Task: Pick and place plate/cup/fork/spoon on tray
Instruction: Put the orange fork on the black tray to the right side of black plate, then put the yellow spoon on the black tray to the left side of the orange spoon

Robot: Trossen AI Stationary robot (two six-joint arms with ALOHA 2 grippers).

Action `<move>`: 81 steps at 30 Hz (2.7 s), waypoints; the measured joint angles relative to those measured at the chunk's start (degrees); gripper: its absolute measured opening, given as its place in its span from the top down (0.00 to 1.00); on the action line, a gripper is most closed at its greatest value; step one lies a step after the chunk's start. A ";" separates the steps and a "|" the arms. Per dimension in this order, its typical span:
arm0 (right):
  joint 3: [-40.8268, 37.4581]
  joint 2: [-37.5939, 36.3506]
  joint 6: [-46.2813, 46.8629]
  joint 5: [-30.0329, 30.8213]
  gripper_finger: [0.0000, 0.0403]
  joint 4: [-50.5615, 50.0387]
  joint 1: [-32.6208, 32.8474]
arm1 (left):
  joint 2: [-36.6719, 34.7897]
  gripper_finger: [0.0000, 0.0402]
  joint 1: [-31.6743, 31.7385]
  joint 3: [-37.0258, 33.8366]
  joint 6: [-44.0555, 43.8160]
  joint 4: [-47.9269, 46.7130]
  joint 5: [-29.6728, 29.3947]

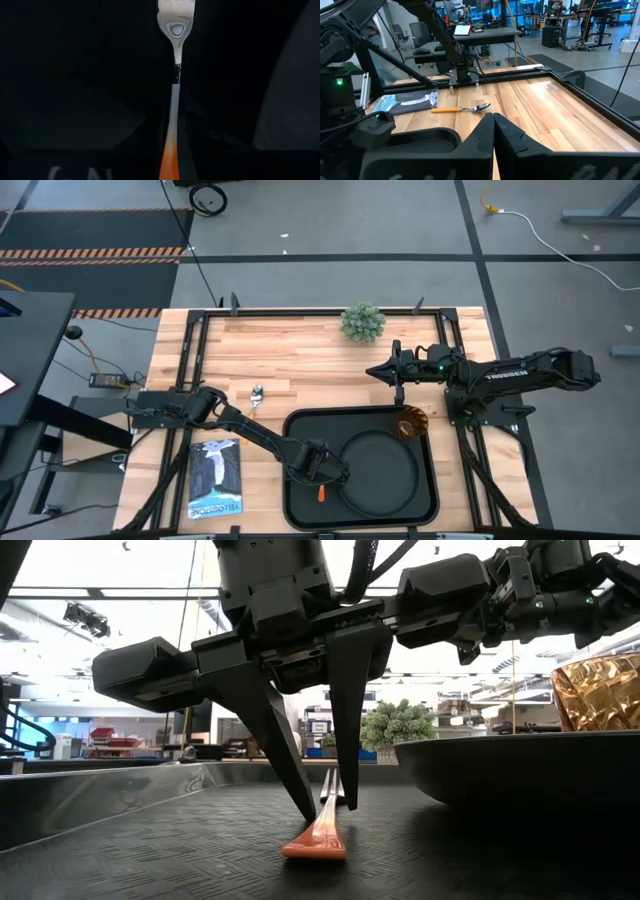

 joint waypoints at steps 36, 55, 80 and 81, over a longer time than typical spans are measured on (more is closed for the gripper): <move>0.00 0.00 0.39 0.07 0.98 0.00 0.01 | -0.90 0.76 0.68 -0.15 2.45 -0.42 0.58; 0.00 0.00 0.39 0.07 0.98 0.00 0.01 | -0.88 0.76 0.68 -0.11 3.08 1.68 0.60; 0.00 0.00 0.36 0.11 0.98 0.51 0.01 | -11.94 0.84 0.54 -0.02 18.47 -33.95 -8.19; 0.00 0.06 0.29 0.15 0.98 0.52 -0.01 | -12.38 0.84 0.52 -0.02 19.98 -34.99 -8.74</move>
